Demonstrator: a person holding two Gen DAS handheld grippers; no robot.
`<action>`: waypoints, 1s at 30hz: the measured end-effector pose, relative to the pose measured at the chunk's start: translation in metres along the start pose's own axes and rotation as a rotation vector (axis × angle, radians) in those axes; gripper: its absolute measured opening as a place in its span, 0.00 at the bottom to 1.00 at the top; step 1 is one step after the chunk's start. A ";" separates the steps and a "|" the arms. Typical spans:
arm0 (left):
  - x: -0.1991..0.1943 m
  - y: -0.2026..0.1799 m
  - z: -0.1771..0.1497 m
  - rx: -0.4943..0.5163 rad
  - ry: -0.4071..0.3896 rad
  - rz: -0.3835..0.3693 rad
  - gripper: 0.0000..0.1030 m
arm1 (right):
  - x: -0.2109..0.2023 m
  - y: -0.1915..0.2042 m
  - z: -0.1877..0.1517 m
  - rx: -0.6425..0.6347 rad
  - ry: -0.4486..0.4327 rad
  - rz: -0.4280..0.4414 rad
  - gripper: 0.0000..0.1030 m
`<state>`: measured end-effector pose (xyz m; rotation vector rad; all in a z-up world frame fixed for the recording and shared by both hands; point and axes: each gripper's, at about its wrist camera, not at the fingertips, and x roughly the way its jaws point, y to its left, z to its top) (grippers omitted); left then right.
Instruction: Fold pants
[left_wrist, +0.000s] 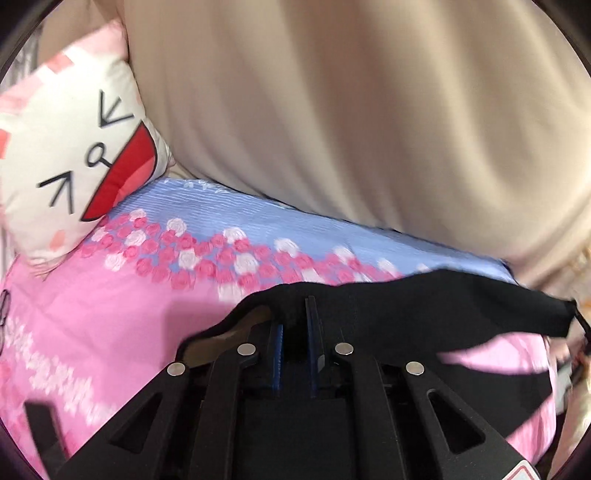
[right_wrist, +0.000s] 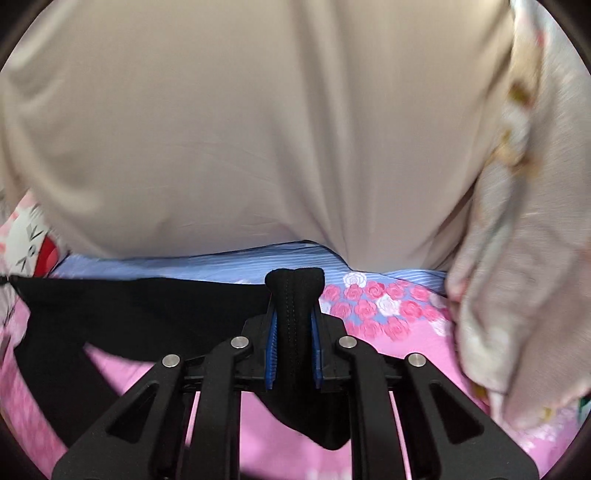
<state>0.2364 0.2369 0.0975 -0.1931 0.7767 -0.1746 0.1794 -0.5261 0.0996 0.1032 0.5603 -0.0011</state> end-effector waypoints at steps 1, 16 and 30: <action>-0.015 0.001 -0.012 0.014 -0.005 -0.012 0.08 | -0.011 0.001 -0.005 -0.007 -0.005 0.005 0.13; -0.003 0.079 -0.178 -0.105 0.237 0.144 0.12 | -0.046 -0.044 -0.191 0.104 0.225 -0.028 0.14; -0.028 0.108 -0.163 -0.096 0.251 0.322 0.04 | -0.069 -0.063 -0.166 -0.118 0.239 -0.268 0.31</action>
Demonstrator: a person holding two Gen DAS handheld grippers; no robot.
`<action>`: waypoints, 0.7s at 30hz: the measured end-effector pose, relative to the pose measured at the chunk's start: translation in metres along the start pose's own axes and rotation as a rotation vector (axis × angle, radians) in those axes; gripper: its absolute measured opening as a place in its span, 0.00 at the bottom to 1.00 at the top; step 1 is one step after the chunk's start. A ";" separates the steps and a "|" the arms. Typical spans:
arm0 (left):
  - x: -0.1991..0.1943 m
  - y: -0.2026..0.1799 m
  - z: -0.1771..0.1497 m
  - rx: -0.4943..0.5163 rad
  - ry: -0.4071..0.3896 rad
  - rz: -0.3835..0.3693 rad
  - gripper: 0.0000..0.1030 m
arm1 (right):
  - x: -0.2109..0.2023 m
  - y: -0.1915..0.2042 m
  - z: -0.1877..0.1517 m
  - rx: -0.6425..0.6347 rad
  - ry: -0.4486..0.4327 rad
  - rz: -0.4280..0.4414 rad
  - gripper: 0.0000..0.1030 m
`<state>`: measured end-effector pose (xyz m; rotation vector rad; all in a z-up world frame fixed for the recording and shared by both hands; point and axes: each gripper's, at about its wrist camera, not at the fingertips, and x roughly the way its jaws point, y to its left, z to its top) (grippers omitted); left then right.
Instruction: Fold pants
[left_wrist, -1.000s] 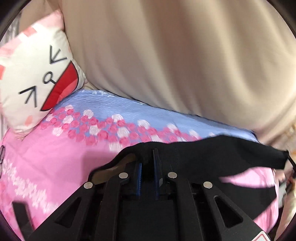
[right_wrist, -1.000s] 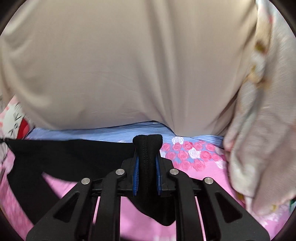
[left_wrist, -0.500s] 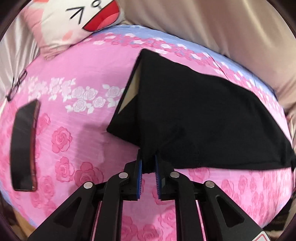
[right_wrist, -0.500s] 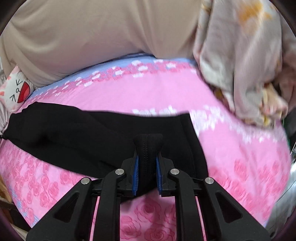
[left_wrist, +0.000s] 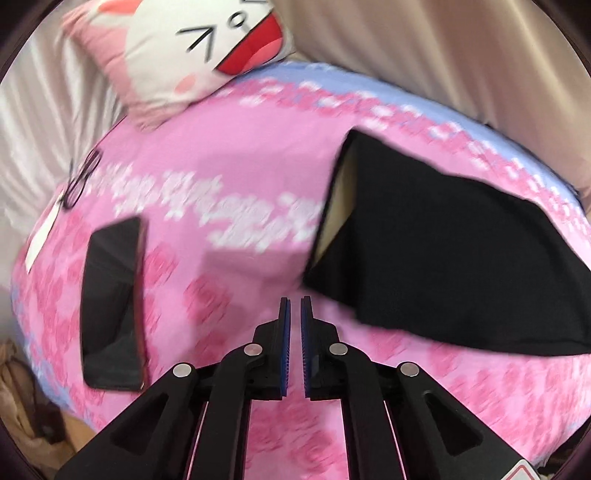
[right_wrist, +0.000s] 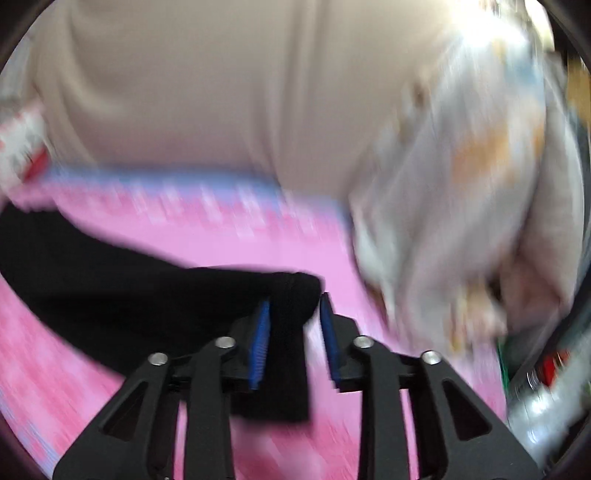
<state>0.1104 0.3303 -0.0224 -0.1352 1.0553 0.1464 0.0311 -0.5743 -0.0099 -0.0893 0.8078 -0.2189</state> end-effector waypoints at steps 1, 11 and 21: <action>-0.001 0.004 -0.005 -0.018 0.000 -0.016 0.04 | 0.007 -0.008 -0.014 0.026 0.057 -0.038 0.31; -0.006 -0.072 0.019 0.040 -0.016 -0.104 0.49 | 0.000 -0.026 0.022 0.417 -0.033 0.284 0.78; 0.026 -0.095 0.006 0.082 0.090 -0.005 0.49 | -0.018 0.026 0.069 0.138 -0.097 0.143 0.07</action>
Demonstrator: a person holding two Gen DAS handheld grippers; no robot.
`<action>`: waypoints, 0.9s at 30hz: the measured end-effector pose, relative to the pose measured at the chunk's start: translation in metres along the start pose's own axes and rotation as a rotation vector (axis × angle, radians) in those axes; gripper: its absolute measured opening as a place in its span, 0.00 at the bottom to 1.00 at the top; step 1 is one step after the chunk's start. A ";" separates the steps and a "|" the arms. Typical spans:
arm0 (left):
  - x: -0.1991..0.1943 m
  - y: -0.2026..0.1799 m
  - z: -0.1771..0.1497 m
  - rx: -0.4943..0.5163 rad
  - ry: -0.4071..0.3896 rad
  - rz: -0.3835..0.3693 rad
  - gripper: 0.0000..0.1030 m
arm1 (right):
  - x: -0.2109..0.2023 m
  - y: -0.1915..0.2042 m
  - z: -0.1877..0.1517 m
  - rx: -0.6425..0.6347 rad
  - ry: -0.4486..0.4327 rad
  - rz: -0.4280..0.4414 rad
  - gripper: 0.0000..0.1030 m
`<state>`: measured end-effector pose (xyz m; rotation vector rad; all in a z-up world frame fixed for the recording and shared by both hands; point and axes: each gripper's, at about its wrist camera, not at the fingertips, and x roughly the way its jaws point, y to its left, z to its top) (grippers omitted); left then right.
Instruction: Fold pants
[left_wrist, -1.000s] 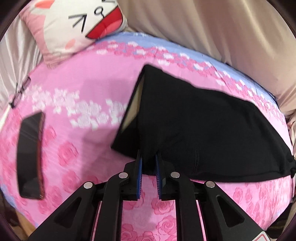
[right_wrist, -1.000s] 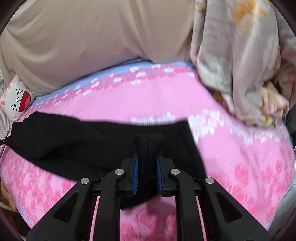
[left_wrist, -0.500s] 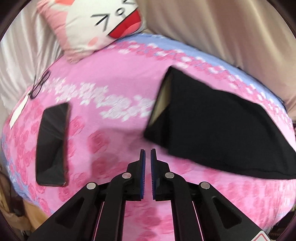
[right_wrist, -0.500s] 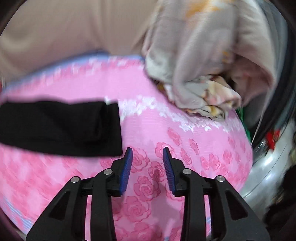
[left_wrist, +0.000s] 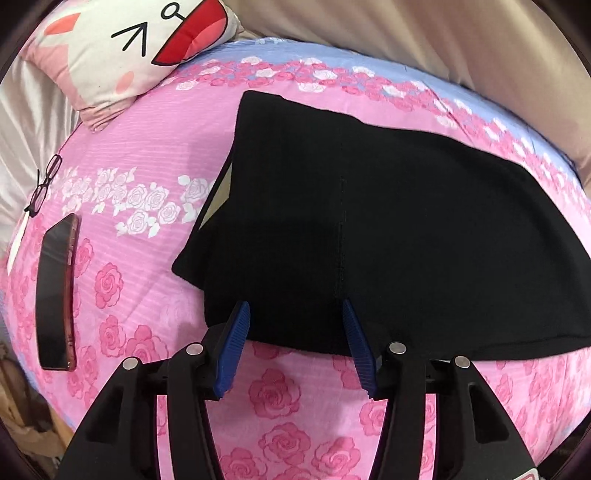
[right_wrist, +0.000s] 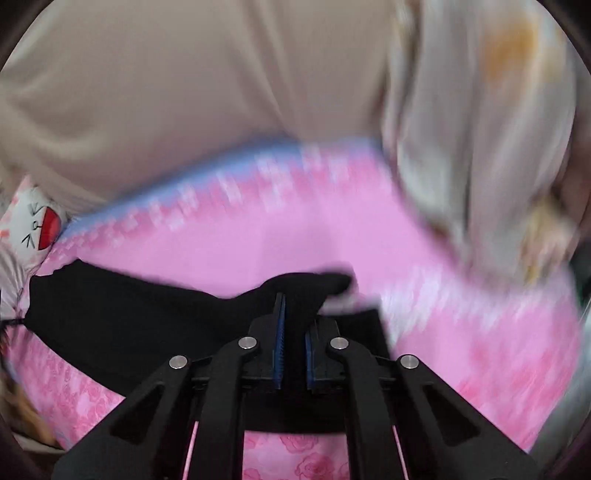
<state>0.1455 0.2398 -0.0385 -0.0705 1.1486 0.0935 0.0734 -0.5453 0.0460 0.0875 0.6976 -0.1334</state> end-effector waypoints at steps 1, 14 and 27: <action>0.001 0.000 0.000 0.005 0.002 0.002 0.49 | 0.010 -0.010 -0.010 -0.022 0.044 -0.054 0.15; 0.006 -0.003 0.006 0.014 0.027 0.013 0.59 | 0.035 -0.031 -0.053 0.232 0.185 -0.018 0.59; 0.007 -0.005 0.005 0.083 0.047 0.021 0.50 | 0.054 -0.025 -0.069 0.327 0.194 -0.072 0.48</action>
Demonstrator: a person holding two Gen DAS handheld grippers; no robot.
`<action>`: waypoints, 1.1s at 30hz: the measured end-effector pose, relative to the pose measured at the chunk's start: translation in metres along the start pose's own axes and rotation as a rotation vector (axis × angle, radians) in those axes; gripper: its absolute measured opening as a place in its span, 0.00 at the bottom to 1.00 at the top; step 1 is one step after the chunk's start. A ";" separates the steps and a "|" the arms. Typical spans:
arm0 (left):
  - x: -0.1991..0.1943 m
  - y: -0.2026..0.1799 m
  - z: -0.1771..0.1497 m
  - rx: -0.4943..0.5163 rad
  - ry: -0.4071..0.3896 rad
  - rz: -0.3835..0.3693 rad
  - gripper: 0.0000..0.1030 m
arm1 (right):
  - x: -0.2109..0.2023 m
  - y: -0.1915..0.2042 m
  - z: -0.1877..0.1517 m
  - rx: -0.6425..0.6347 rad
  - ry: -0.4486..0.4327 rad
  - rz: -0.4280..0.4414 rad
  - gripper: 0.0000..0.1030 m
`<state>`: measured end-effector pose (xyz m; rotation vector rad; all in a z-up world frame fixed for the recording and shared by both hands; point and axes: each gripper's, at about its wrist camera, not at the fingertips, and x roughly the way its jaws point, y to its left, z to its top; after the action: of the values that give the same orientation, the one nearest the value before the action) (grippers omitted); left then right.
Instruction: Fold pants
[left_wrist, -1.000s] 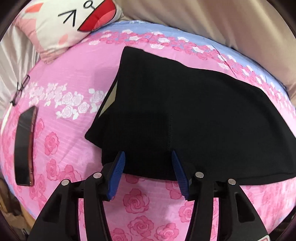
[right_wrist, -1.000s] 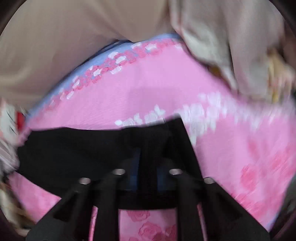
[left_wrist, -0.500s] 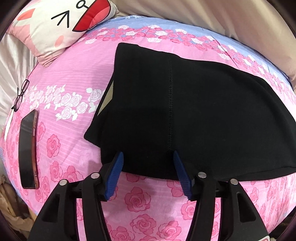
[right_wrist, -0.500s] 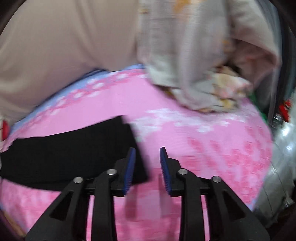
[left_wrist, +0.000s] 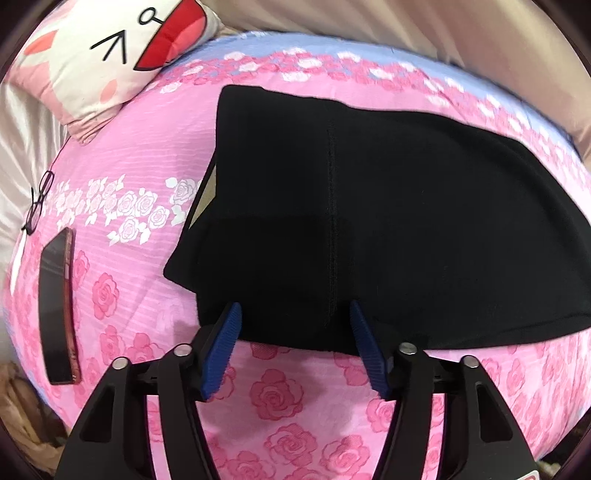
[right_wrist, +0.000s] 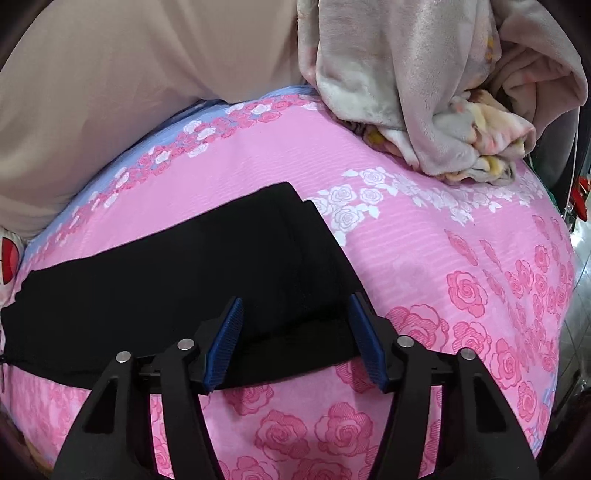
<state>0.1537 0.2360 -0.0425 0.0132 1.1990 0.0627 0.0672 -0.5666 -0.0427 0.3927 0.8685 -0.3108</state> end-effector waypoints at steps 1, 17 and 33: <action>0.000 0.001 0.003 0.003 0.016 -0.002 0.47 | 0.002 0.000 0.003 0.014 0.001 0.008 0.35; -0.005 0.030 0.008 -0.017 0.075 -0.091 0.27 | -0.056 -0.010 -0.009 0.050 -0.140 -0.237 0.36; 0.020 0.013 0.050 -0.080 -0.078 -0.134 0.08 | 0.003 0.387 -0.052 -0.575 -0.016 0.400 0.35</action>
<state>0.2069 0.2514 -0.0427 -0.1335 1.1158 -0.0081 0.1954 -0.2004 0.0046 0.0213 0.8033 0.3043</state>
